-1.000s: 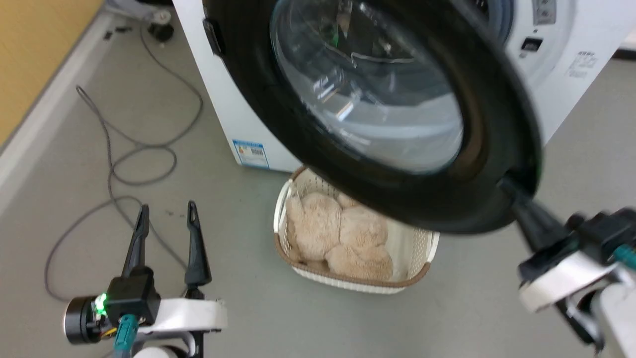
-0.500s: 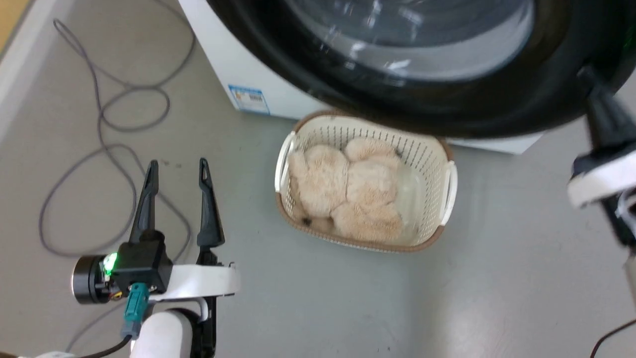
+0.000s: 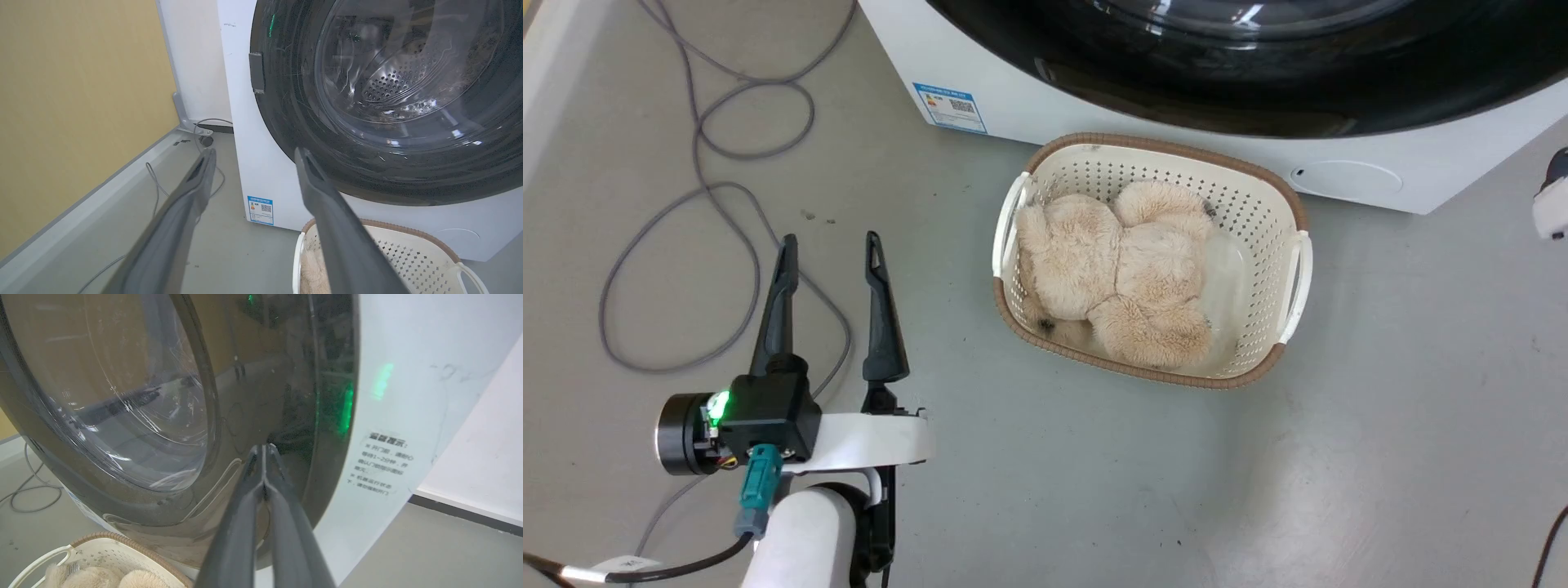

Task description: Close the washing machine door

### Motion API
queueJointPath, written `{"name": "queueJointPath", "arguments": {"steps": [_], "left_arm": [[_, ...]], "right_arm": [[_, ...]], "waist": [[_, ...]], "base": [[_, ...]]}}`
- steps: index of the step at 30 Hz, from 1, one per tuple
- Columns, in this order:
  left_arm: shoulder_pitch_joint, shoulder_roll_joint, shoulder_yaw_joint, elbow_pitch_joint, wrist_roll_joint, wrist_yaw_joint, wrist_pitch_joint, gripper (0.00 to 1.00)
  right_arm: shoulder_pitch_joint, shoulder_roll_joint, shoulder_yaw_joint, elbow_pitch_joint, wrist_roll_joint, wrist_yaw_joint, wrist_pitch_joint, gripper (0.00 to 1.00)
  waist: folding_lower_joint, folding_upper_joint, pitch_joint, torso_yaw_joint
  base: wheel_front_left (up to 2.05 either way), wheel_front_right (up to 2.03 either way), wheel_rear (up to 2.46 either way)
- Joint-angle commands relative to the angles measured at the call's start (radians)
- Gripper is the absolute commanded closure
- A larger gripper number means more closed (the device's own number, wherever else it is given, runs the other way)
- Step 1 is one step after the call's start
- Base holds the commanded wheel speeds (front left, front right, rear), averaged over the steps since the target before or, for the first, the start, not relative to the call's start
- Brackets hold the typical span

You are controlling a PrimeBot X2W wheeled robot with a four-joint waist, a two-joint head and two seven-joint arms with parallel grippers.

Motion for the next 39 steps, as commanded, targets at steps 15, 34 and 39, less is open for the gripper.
{"name": "queueJointPath", "arguments": {"steps": [15,34,39], "left_arm": [[0.006,0.000,0.014,0.026,0.006,0.003,-0.004,0.00],[0.137,0.015,0.085,0.048,0.040,-0.028,-0.004,0.00],[0.177,0.016,0.094,0.055,0.043,-0.031,-0.004,0.00]], "right_arm": [[0.001,0.049,-0.065,-0.018,-0.076,-0.001,-0.004,1.00],[0.365,0.192,-0.149,-0.540,-0.141,-0.001,-0.004,1.00],[0.479,0.233,-0.122,-0.518,-0.149,-0.001,-0.004,1.00]], "waist": [[-0.0002,0.0000,-0.052,-0.021],[-0.0002,0.0000,-0.292,-0.163],[-0.0002,0.0000,-0.351,-0.200]], "base": [[0.00,0.00,0.00],[0.00,0.00,0.00],[0.00,0.00,0.00]]}}
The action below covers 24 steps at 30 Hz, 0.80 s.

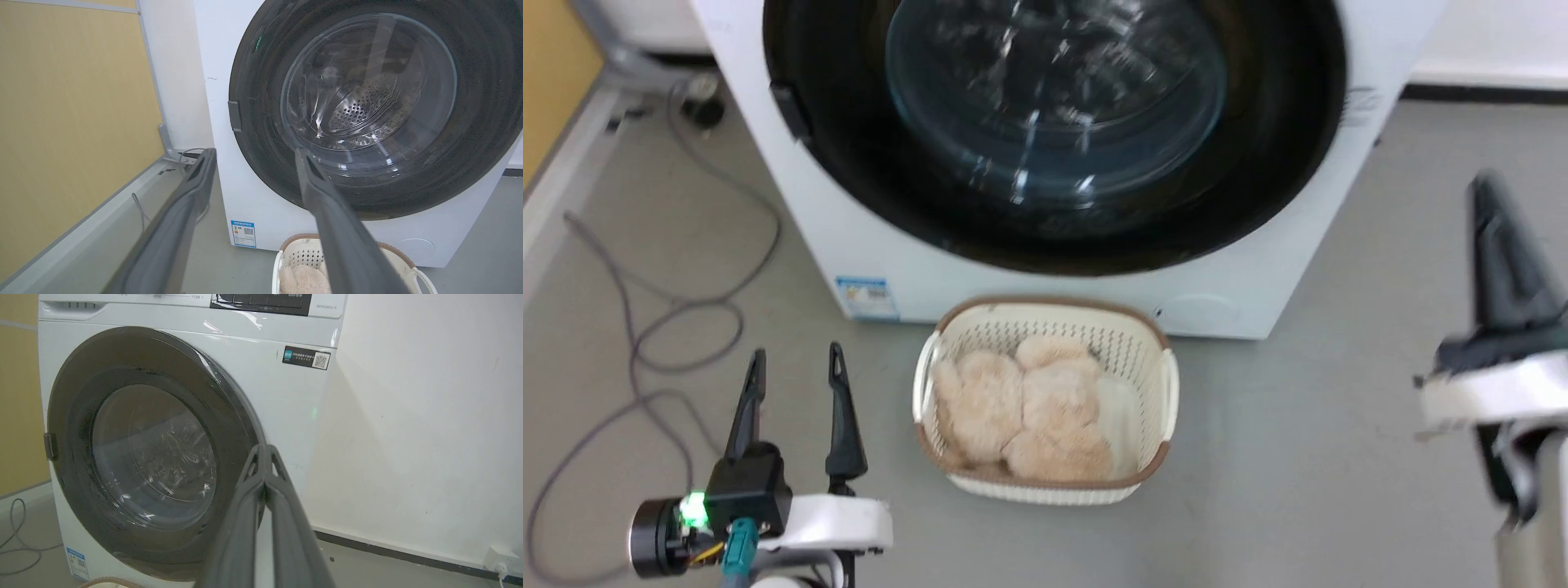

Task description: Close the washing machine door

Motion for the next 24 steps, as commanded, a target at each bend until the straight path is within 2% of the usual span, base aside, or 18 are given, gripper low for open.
{"name": "queueJointPath", "arguments": {"steps": [1,7,8,9,10,24], "left_arm": [[0.021,0.006,0.006,0.003,0.007,0.000,-0.004,0.00],[0.064,0.006,0.011,0.000,0.008,-0.004,-0.004,0.00],[0.070,0.006,0.012,0.000,0.008,-0.005,-0.004,0.00],[0.077,0.006,0.013,0.000,0.009,-0.004,-0.004,0.00],[0.083,0.006,0.014,0.000,0.010,-0.004,-0.004,0.00],[0.122,0.003,0.010,0.016,0.007,-0.013,-0.004,0.00]], "right_arm": [[0.041,0.010,0.008,0.016,-0.004,-0.001,-0.004,1.00],[0.163,0.052,0.021,0.090,0.058,-0.001,-0.004,1.00],[0.179,0.055,0.026,0.104,0.067,-0.001,-0.004,0.68],[0.193,0.059,0.031,0.118,0.079,-0.001,-0.004,0.25],[0.208,0.064,0.033,0.126,0.089,-0.001,-0.004,0.00],[0.387,0.116,0.025,0.080,0.105,-0.001,-0.004,0.00]], "waist": [[0.0000,0.0000,-0.043,-0.035],[0.0000,0.0000,-0.092,-0.069],[0.0000,0.0000,-0.099,-0.074],[0.0000,0.0000,-0.105,-0.078],[0.0000,0.0000,-0.111,-0.083],[0.0000,0.0000,-0.145,-0.107]], "base": [[0.00,0.00,0.00],[0.00,0.00,0.00],[0.00,0.00,0.00],[0.00,0.00,0.00],[0.00,0.00,0.00],[0.00,0.00,0.00]]}}
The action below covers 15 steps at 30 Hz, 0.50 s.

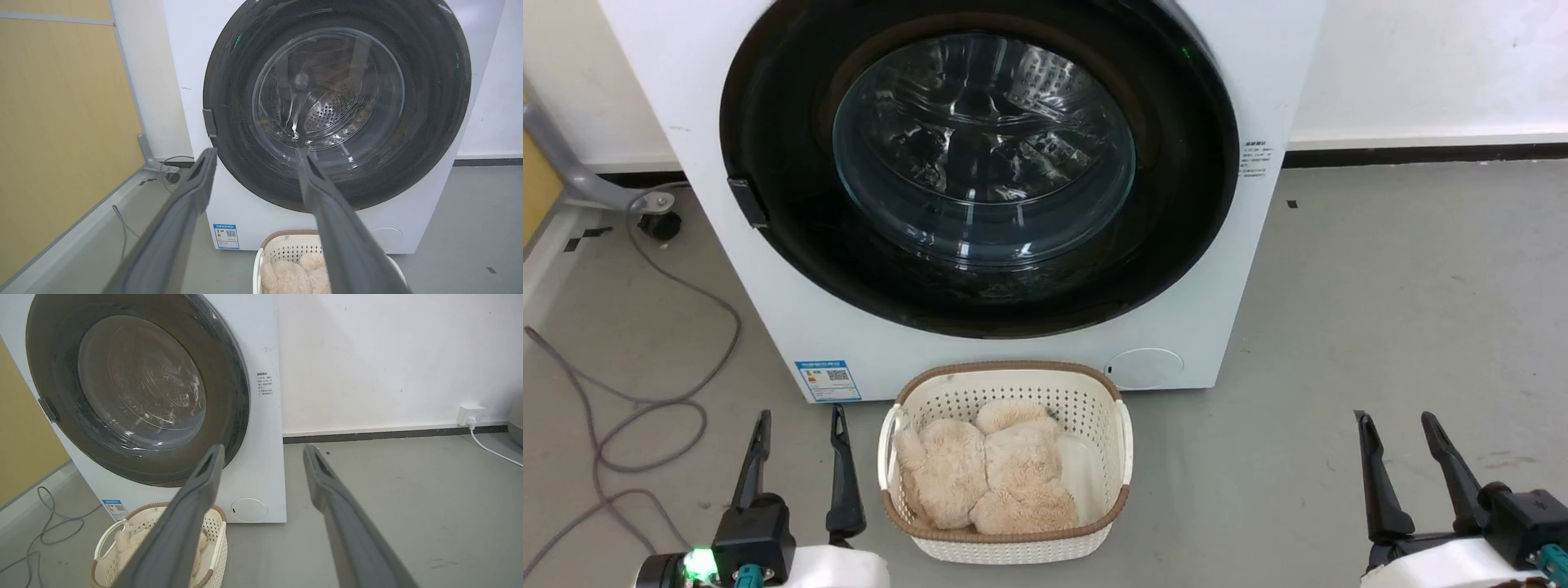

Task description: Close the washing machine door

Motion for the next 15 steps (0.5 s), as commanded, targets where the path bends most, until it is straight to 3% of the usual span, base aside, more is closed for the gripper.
{"name": "queueJointPath", "arguments": {"steps": [1,15], "left_arm": [[0.000,0.000,0.000,0.000,0.000,0.000,0.000,1.00],[-0.004,-0.003,0.003,-0.002,0.002,-0.013,0.024,1.00]], "right_arm": [[0.000,0.000,0.000,0.000,0.000,0.000,0.000,1.00],[-0.001,0.001,0.008,-0.014,-0.012,0.000,0.023,1.00]], "waist": [[0.0001,-0.0001,0.000,0.000],[0.0001,-0.0001,0.000,0.012]], "base": [[0.00,0.00,0.00],[0.00,0.00,0.00]]}}
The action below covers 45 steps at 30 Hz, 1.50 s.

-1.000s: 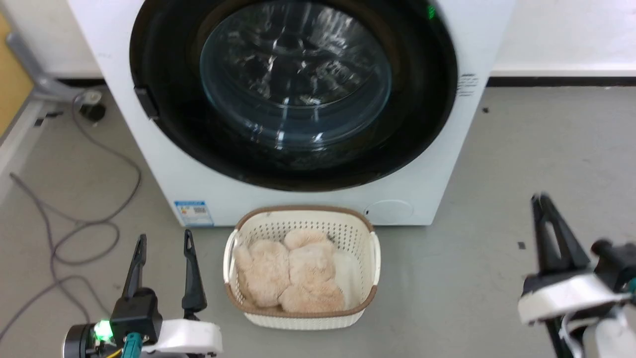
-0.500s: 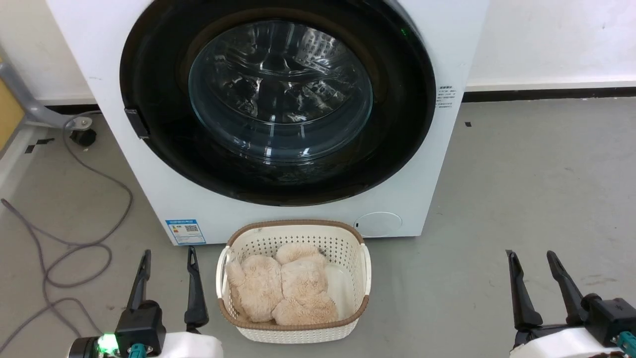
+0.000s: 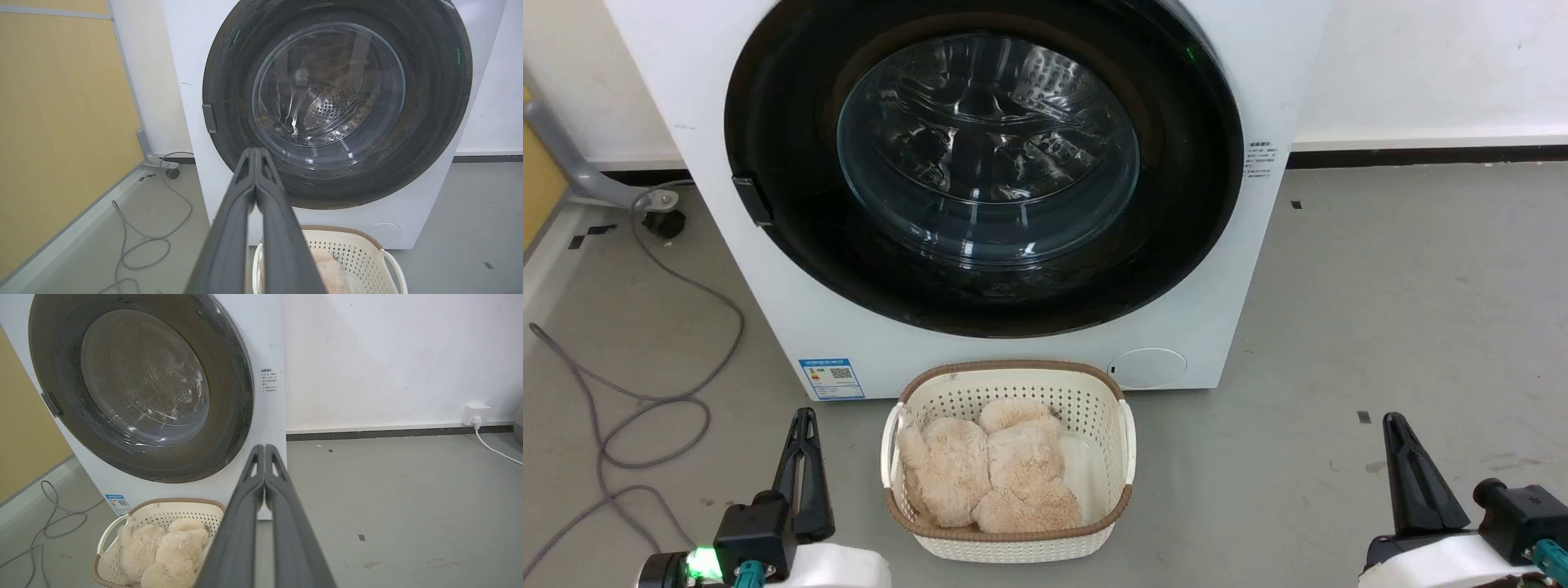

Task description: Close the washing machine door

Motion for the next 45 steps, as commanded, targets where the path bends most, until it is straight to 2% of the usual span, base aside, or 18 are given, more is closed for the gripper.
{"name": "queueJointPath", "arguments": {"steps": [1,45], "left_arm": [[-0.004,0.000,0.002,-0.002,0.003,-0.006,0.005,1.00],[-0.022,-0.003,0.014,-0.011,0.013,-0.065,0.097,1.00]], "right_arm": [[-0.001,0.001,0.004,-0.007,-0.009,0.000,0.004,1.00],[-0.004,0.005,0.038,-0.065,-0.057,0.000,0.096,1.00]], "waist": [[0.0001,0.0000,0.000,0.001],[0.0001,0.0000,0.003,0.051]], "base": [[0.00,0.00,0.00],[0.00,0.00,0.00]]}}
